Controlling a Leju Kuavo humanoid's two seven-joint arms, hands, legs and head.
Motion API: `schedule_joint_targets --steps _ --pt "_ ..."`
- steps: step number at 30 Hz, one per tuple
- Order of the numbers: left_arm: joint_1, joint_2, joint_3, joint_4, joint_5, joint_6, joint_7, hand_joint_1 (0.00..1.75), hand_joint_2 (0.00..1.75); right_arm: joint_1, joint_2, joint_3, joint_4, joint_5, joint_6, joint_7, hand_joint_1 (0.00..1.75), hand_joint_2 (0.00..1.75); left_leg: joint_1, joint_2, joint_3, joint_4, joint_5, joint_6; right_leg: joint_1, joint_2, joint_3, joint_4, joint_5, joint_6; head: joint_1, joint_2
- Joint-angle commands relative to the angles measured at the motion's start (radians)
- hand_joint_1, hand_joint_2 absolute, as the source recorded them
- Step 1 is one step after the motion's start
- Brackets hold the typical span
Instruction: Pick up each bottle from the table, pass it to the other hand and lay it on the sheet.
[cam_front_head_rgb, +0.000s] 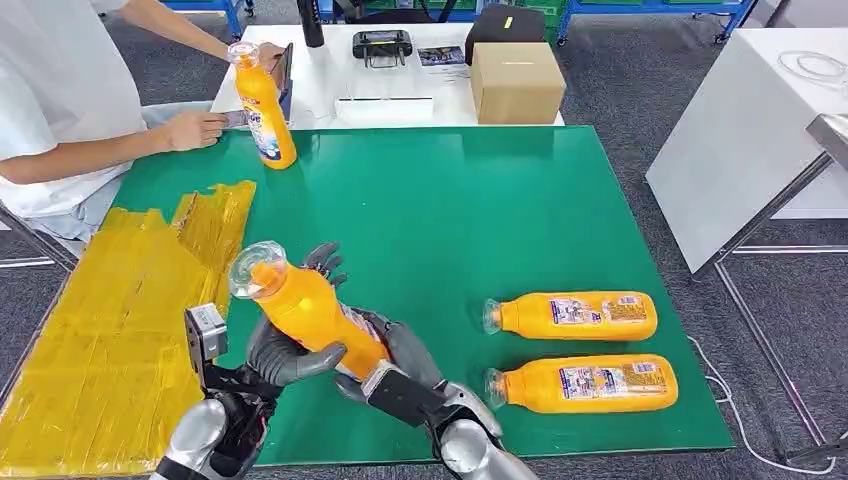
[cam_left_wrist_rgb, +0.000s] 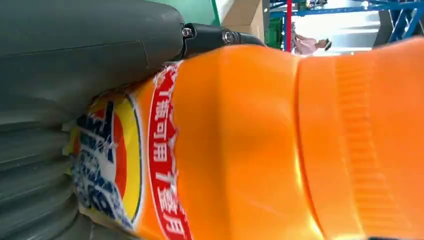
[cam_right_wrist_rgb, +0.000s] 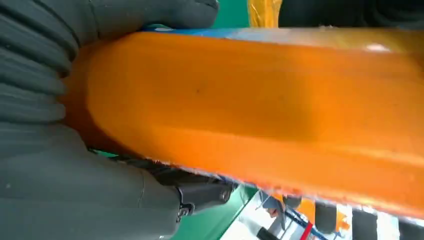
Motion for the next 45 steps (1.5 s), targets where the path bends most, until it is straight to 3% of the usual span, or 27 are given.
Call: schedule_joint_targets --steps 1,5,6,7,8,9,26,28,32,33,36,37,38,39,43,45 --pt "-0.052 0.014 -0.032 0.069 -0.016 0.024 -0.008 0.0 1.75 -0.067 -0.009 0.114 0.123 0.009 0.01 0.002 1.69 1.75 0.001 -0.001 0.003 -0.001 -0.001 -0.001 0.001 0.0 0.003 -0.002 -0.001 -0.001 0.0 0.0" --pt "-0.046 -0.002 -0.011 0.059 -0.01 0.058 -0.023 0.0 1.75 -0.065 -0.015 0.11 0.117 0.007 0.002 0.007 1.75 1.75 0.001 -0.001 0.003 -0.001 -0.001 -0.001 0.001 0.0 0.003 -0.002 -0.001 -0.001 0.0 0.0" --pt "-0.045 -0.005 -0.007 0.056 -0.01 0.067 -0.027 0.45 1.75 -0.064 -0.016 0.108 0.115 0.006 -0.002 0.009 1.71 1.75 0.001 -0.001 0.002 -0.001 -0.001 -0.001 0.001 0.0 0.003 -0.001 -0.001 -0.001 0.0 0.0" --pt "-0.044 -0.007 -0.005 0.053 -0.008 0.071 -0.029 1.48 1.75 -0.062 -0.017 0.106 0.113 0.004 -0.005 0.01 1.73 1.75 0.001 -0.001 0.003 -0.001 -0.002 -0.001 0.001 0.0 0.003 -0.002 -0.001 -0.001 0.0 0.0" --pt "-0.044 -0.007 -0.005 0.053 -0.008 0.071 -0.029 1.48 1.75 -0.062 -0.017 0.106 0.113 0.004 -0.005 0.01 1.73 1.75 0.001 -0.001 0.003 -0.001 -0.001 -0.001 0.001 -0.001 0.003 -0.001 -0.001 -0.001 0.0 0.0" --pt "-0.042 -0.01 0.0 0.05 -0.008 0.082 -0.033 1.75 1.75 -0.06 -0.018 0.1 0.109 0.002 -0.01 0.011 1.75 1.75 0.001 -0.001 0.002 0.0 -0.001 0.0 0.001 -0.001 0.002 -0.001 -0.001 -0.001 0.0 0.0" --pt "-0.037 -0.004 0.003 0.015 -0.091 0.18 -0.091 1.75 1.75 -0.029 -0.042 0.025 0.02 -0.031 -0.059 -0.012 1.69 1.75 0.001 -0.002 0.002 0.0 -0.001 0.0 0.001 -0.002 0.003 -0.001 -0.001 -0.001 0.0 0.0" --pt "-0.038 0.007 0.011 0.005 -0.16 0.244 -0.11 1.75 1.75 -0.012 -0.046 -0.004 -0.023 -0.045 -0.084 -0.028 0.0 1.75 0.001 -0.002 0.002 0.0 -0.001 0.0 0.001 -0.002 0.002 -0.001 -0.002 -0.001 0.0 0.0" --pt "-0.066 0.062 0.037 0.013 -0.571 0.593 -0.113 1.75 1.75 0.041 -0.076 -0.077 -0.181 -0.056 -0.146 -0.053 0.0 1.75 0.001 -0.003 0.001 0.0 -0.001 -0.001 0.001 -0.002 0.002 -0.001 -0.002 -0.001 0.0 0.0" --pt "-0.067 0.069 0.043 0.011 -0.568 0.594 -0.116 1.75 1.75 0.044 -0.081 -0.079 -0.198 -0.052 -0.144 -0.051 0.0 1.75 0.0 -0.002 0.0 0.0 -0.001 0.0 0.0 -0.002 0.001 0.0 -0.001 -0.001 0.0 0.0" --pt "-0.095 0.115 0.052 0.055 -0.901 0.749 0.001 1.75 1.75 0.093 -0.087 -0.132 -0.3 -0.059 -0.178 -0.067 0.0 1.75 0.001 -0.001 0.002 0.0 -0.001 -0.001 0.001 0.0 0.002 -0.001 -0.001 -0.001 0.001 0.0" --pt "-0.096 0.119 0.058 0.054 -0.897 0.75 -0.001 1.75 1.75 0.095 -0.092 -0.136 -0.311 -0.059 -0.176 -0.065 0.0 1.75 0.0 -0.001 0.001 0.0 0.0 -0.001 0.0 -0.001 0.0 0.0 -0.001 -0.001 -0.001 0.0" --pt "-0.12 0.155 0.049 0.093 -1.169 0.796 0.113 1.75 1.75 0.111 -0.099 -0.151 -0.354 -0.05 -0.188 -0.068 0.0 1.75 0.001 -0.002 0.001 0.0 0.0 -0.001 0.001 -0.002 0.0 0.0 -0.001 -0.002 0.0 0.0" --pt "-0.131 0.167 0.047 0.106 -1.247 0.8 0.146 1.75 1.75 0.117 -0.105 -0.159 -0.374 -0.046 -0.192 -0.068 0.0 1.75 0.0 -0.004 0.0 0.0 0.0 -0.001 0.001 -0.004 -0.001 0.0 0.0 -0.003 0.0 0.0" --pt "-0.159 0.205 0.042 0.151 -1.418 0.774 0.226 1.75 1.75 0.125 -0.106 -0.18 -0.416 -0.04 -0.196 -0.064 0.0 1.75 0.001 -0.001 0.001 -0.001 0.0 -0.002 0.001 -0.001 0.001 -0.001 0.0 -0.003 0.0 0.0" --pt "-0.187 0.226 0.038 0.205 -1.56 0.73 0.322 1.75 1.75 0.137 -0.101 -0.194 -0.441 -0.039 -0.202 -0.064 0.0 1.75 0.001 -0.001 0.001 0.0 0.0 -0.002 0.002 -0.001 0.0 -0.001 0.0 -0.004 0.0 0.0"
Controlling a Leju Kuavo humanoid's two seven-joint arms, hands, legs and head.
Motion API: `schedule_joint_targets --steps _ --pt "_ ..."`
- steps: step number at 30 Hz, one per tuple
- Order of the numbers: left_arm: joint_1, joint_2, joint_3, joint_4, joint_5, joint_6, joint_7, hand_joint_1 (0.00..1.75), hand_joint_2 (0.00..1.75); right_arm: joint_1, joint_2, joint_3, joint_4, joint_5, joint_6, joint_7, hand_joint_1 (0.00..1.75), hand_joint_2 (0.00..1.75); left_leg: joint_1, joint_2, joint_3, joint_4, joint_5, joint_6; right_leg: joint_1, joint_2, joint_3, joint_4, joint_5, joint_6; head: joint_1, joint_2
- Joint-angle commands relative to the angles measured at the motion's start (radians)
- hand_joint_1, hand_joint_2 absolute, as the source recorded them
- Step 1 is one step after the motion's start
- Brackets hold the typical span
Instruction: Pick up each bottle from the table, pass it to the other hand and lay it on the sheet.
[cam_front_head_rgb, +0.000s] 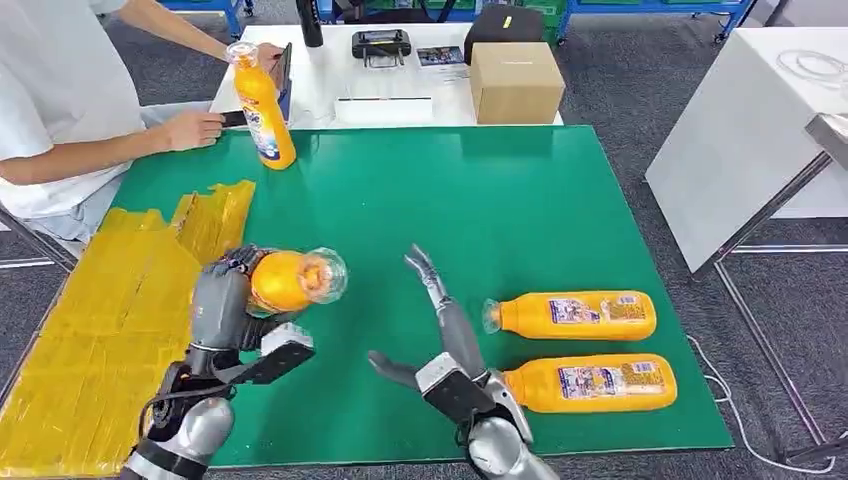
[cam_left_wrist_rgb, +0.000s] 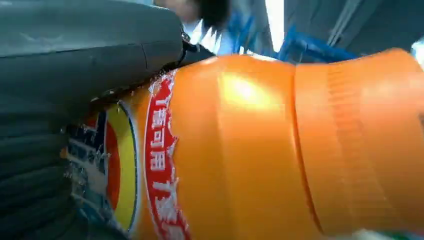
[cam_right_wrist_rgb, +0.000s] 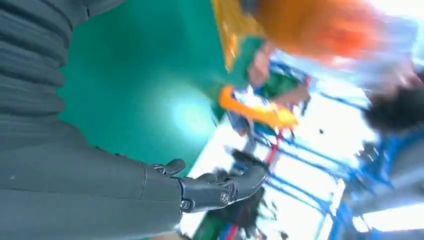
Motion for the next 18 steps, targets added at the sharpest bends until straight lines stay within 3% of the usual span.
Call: schedule_joint_targets --steps 1,2,13,18 --pt "-0.144 0.121 -0.006 0.22 -0.32 -0.079 0.195 1.75 1.75 0.049 -0.041 -0.095 -0.182 0.007 -0.017 0.001 0.0 1.75 0.0 -0.002 0.002 0.0 -0.001 0.0 0.0 -0.002 0.002 -0.001 -0.001 -0.001 0.0 0.0" --pt "-0.182 0.128 -0.017 0.279 -0.362 -0.154 0.245 1.75 1.75 0.054 -0.037 -0.107 -0.202 0.007 -0.022 -0.003 0.0 1.75 0.0 -0.003 0.001 0.0 0.0 0.0 0.0 -0.003 0.001 0.0 -0.001 -0.001 0.0 0.0" --pt "-0.294 0.134 -0.074 0.499 -0.372 -0.271 0.259 1.75 1.75 0.038 -0.033 -0.111 -0.222 0.009 -0.011 -0.009 0.0 1.75 0.0 -0.003 0.0 0.0 0.001 -0.001 0.0 -0.002 0.0 0.0 0.0 -0.001 0.0 0.0" --pt "-0.365 0.092 -0.081 0.713 -0.341 -0.267 0.234 1.75 1.75 0.002 -0.024 -0.091 -0.186 0.006 0.006 0.0 0.0 1.75 0.001 -0.003 0.0 -0.001 0.001 -0.001 0.0 -0.002 0.001 -0.001 0.001 -0.001 0.0 0.0"
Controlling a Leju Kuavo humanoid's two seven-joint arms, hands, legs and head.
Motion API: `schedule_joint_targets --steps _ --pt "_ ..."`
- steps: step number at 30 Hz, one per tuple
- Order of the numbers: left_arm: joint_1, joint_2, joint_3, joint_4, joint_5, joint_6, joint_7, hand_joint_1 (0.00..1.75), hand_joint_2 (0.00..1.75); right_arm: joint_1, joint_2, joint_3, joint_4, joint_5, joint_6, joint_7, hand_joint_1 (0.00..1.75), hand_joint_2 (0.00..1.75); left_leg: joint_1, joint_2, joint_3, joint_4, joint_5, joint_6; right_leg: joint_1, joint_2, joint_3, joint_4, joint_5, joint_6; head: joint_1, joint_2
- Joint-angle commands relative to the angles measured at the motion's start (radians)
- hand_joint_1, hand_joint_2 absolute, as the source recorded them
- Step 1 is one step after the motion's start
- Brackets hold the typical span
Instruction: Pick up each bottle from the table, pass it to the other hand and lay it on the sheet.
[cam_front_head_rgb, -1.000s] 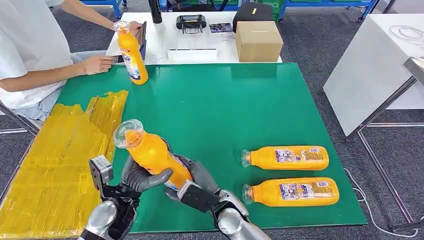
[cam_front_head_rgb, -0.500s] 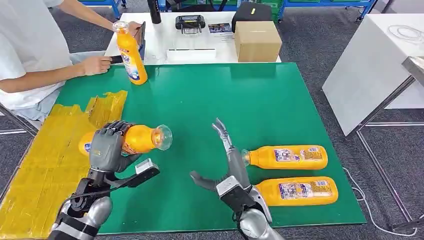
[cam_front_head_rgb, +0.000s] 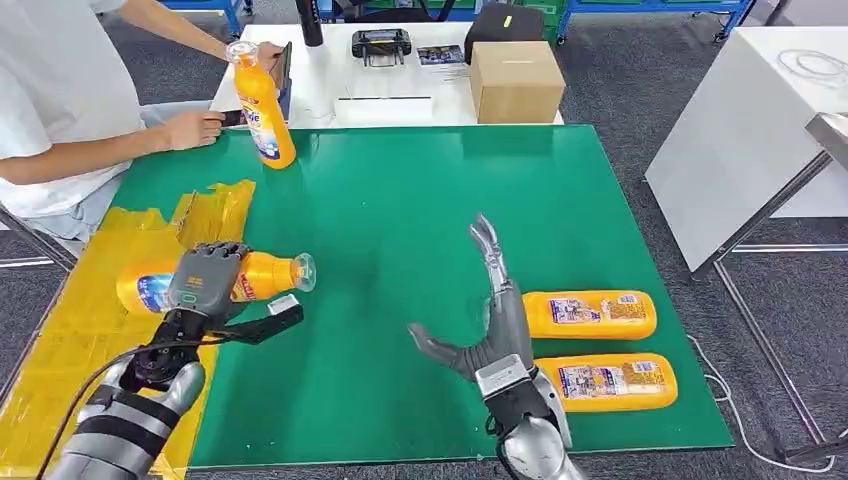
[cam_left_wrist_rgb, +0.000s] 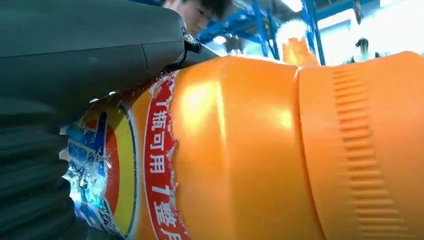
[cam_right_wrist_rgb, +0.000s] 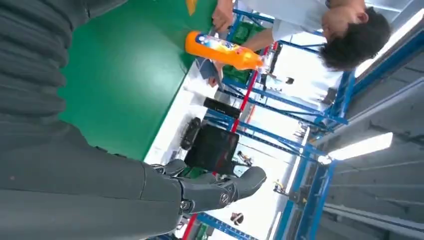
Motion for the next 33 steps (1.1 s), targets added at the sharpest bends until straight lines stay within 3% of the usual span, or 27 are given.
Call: schedule_joint_targets --steps 1,5,15,16,19,26,33 --pt "-0.173 -0.041 -0.061 0.421 0.04 -0.021 -0.03 1.75 1.75 -0.061 -0.006 0.007 0.043 -0.005 0.019 0.006 0.0 1.75 0.001 -0.002 0.003 -0.001 -0.001 -0.001 0.001 -0.002 0.004 -0.002 -0.001 -0.001 0.0 0.0" --pt "-0.186 -0.06 -0.039 0.537 0.122 -0.01 -0.095 1.75 1.75 -0.079 -0.008 0.021 0.072 -0.012 0.021 0.011 0.0 1.75 0.001 -0.001 0.003 -0.001 -0.001 0.0 0.001 0.0 0.004 -0.002 0.0 -0.002 0.0 0.0" --pt "-0.185 -0.06 -0.033 0.551 0.135 -0.018 -0.1 1.75 1.75 -0.08 -0.01 0.022 0.074 -0.016 0.023 0.011 0.0 1.75 0.001 0.0 0.003 -0.001 -0.001 0.0 0.001 0.0 0.004 -0.002 0.0 -0.003 0.0 0.0" --pt "-0.162 -0.075 0.0 0.575 0.141 0.173 -0.088 0.0 1.75 -0.1 -0.011 0.034 0.099 -0.024 0.019 0.015 0.0 1.75 0.001 0.0 0.002 0.0 0.0 0.0 0.001 0.0 0.003 -0.001 0.0 -0.003 0.0 0.0" --pt "-0.141 -0.08 0.022 0.535 0.155 0.243 -0.107 0.0 1.75 -0.102 -0.013 0.035 0.103 -0.025 0.017 0.015 0.0 1.75 0.001 0.001 0.003 -0.002 0.001 -0.001 0.001 0.001 0.004 -0.001 0.002 -0.003 0.0 0.0" --pt "-0.141 -0.08 0.022 0.535 0.155 0.243 -0.107 0.0 1.75 -0.102 -0.013 0.035 0.103 -0.025 0.017 0.015 0.0 1.75 0.001 0.0 0.002 -0.001 0.002 -0.002 0.003 0.001 0.003 -0.001 0.001 -0.002 0.0 0.0" --pt "-0.055 -0.105 0.077 0.366 0.207 0.351 -0.183 0.0 1.75 -0.096 -0.019 0.039 0.113 -0.025 0.008 0.015 0.0 1.75 0.001 0.0 0.0 -0.001 0.002 -0.002 0.002 0.001 0.001 -0.001 0.001 -0.002 0.0 0.0"
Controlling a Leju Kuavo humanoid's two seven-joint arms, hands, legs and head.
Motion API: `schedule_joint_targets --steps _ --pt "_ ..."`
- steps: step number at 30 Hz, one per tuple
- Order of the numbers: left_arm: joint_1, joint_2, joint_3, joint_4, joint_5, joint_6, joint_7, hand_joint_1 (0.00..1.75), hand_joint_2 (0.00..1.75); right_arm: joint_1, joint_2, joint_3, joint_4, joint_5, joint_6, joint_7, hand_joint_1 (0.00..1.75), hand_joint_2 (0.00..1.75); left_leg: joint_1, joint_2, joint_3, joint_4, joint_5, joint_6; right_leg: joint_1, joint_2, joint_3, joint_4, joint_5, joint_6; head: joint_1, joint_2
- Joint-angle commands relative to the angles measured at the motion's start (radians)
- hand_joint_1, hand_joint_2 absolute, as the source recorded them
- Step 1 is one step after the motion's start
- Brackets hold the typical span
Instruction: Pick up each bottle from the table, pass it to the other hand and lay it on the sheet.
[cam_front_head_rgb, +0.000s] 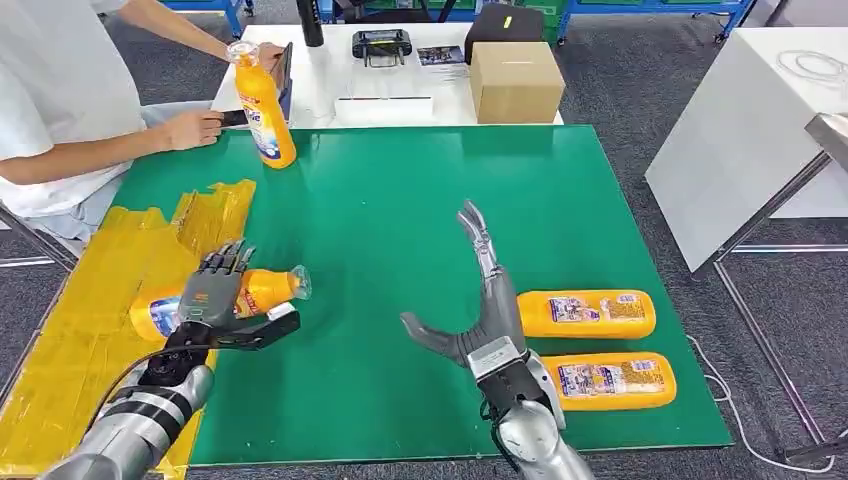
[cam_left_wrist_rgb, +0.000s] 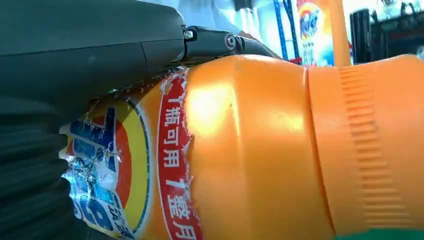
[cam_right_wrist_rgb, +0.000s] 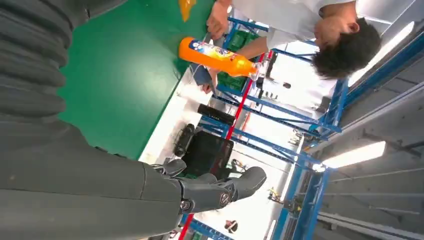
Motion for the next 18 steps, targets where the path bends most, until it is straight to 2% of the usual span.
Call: schedule_joint_targets --steps 1,6,9,18 --pt "0.075 -0.043 0.074 -0.146 0.059 0.076 -0.07 0.0 1.75 -0.03 -0.021 0.02 0.066 -0.004 -0.011 0.003 0.0 1.75 0.001 0.0 0.002 0.0 -0.002 0.0 0.001 0.0 0.002 -0.001 -0.001 -0.001 0.0 0.0" --pt "0.169 -0.058 0.096 -0.339 0.13 0.127 -0.151 0.0 1.75 -0.023 -0.027 0.021 0.062 -0.005 -0.018 0.002 0.0 1.75 0.001 0.002 0.001 0.0 -0.002 0.0 0.001 0.002 0.001 -0.001 -0.001 0.0 0.0 0.0" --pt "0.192 -0.058 0.092 -0.393 0.128 0.132 -0.155 0.0 1.75 -0.022 -0.029 0.021 0.065 -0.006 -0.019 0.002 0.0 1.75 0.001 0.001 0.002 0.0 -0.003 0.0 0.001 0.001 0.002 -0.002 -0.002 -0.001 0.0 0.0" --pt "0.212 -0.048 0.091 -0.417 0.098 0.134 -0.143 0.0 1.75 -0.017 -0.032 0.022 0.065 -0.009 -0.019 0.003 0.0 1.75 0.0 0.0 0.0 0.0 -0.001 0.0 0.0 0.001 -0.001 -0.001 -0.001 0.0 0.0 0.0"
